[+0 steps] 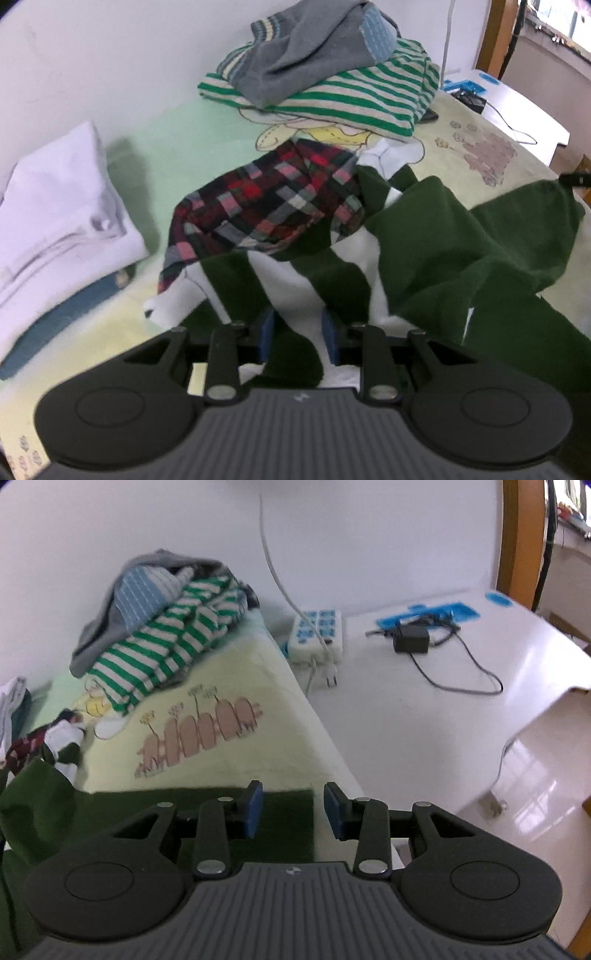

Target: Fold clothes

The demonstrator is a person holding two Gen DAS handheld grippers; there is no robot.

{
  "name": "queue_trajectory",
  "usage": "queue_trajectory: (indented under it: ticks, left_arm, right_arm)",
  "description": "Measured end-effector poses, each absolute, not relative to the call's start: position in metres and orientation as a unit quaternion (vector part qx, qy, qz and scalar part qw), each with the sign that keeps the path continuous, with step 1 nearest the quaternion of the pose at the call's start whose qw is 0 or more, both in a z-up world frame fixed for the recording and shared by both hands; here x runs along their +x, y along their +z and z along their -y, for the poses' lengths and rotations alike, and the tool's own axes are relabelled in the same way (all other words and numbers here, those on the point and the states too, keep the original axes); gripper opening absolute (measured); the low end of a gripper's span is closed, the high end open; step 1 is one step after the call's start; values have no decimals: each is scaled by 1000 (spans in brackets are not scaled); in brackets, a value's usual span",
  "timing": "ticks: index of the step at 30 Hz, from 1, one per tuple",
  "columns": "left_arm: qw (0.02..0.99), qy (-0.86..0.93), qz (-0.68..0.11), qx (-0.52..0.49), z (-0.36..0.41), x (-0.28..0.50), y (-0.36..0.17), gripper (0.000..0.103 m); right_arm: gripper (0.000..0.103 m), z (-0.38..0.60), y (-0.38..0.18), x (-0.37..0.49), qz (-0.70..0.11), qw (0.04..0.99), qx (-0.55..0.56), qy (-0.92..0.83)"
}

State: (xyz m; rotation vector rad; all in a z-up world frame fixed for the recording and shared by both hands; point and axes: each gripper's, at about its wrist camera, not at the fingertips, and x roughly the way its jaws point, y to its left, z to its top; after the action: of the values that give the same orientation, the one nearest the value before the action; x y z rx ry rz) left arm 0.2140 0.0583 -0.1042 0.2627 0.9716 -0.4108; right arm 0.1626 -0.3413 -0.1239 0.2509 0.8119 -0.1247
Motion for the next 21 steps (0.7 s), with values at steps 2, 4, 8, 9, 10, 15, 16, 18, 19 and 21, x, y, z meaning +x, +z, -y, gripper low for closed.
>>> queue_trajectory:
  ticks: [2, 4, 8, 9, 10, 15, 16, 18, 19, 21]
  left_arm:
    - [856, -197, -462, 121, -59, 215, -106, 28]
    - [857, -197, -461, 117, -60, 216, -107, 28]
    - [860, -192, -457, 121, -57, 214, -109, 28]
    - [861, -190, -456, 123, -56, 213, -109, 28]
    - [861, -189, -456, 124, -55, 213, -109, 28]
    - [861, -186, -456, 129, -54, 212, -109, 28]
    - [861, -186, -456, 130, -54, 212, -108, 28]
    - [862, -188, -452, 128, -54, 212, -103, 28]
    - [865, -191, -447, 123, -55, 211, -99, 28]
    - [871, -196, -437, 111, -57, 212, -89, 28]
  right_arm:
    - [42, 341, -128, 164, -395, 908, 128, -53]
    - [43, 338, -131, 164, -393, 910, 123, -55]
    - [47, 335, -132, 166, -383, 917, 101, -45]
    - [45, 334, -133, 167, -378, 920, 95, -41]
    - [33, 332, -134, 167, -374, 923, 87, -38]
    - [11, 328, -131, 164, -367, 927, 73, -26]
    - [11, 328, -128, 163, -364, 929, 69, -24]
    - [11, 329, -113, 163, -343, 937, 66, -24]
    - [11, 330, -102, 162, -329, 942, 69, -25]
    - [11, 336, -76, 165, -289, 954, 68, -42]
